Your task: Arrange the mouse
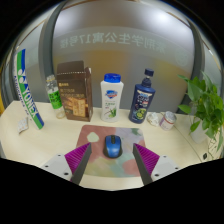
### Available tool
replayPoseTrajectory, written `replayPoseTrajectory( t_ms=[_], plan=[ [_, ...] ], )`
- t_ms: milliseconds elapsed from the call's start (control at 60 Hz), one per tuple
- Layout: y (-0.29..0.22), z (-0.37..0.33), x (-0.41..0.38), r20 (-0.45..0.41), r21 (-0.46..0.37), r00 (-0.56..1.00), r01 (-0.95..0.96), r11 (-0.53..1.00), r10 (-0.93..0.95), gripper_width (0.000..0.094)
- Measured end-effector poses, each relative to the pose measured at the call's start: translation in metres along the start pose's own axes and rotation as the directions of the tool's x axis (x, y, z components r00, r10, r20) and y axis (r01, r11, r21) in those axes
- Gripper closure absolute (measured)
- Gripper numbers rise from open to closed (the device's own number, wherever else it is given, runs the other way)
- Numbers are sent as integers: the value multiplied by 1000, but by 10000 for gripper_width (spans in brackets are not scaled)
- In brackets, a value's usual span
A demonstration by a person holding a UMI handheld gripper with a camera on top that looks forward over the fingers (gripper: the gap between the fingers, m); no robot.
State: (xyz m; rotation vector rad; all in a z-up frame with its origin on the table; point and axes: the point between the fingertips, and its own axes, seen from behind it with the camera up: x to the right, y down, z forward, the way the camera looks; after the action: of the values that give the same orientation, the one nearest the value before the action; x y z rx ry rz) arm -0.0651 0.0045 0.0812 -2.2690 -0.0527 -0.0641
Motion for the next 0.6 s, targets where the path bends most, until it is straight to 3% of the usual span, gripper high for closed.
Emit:
replayPoseTrajectory(
  t_ms=[350,600],
  plan=[
    [33,-177,-22,-72,82,997,-13,997,19,83],
    [76,-248,-34,-95,83,995,-20,996,28,86]
  ],
)
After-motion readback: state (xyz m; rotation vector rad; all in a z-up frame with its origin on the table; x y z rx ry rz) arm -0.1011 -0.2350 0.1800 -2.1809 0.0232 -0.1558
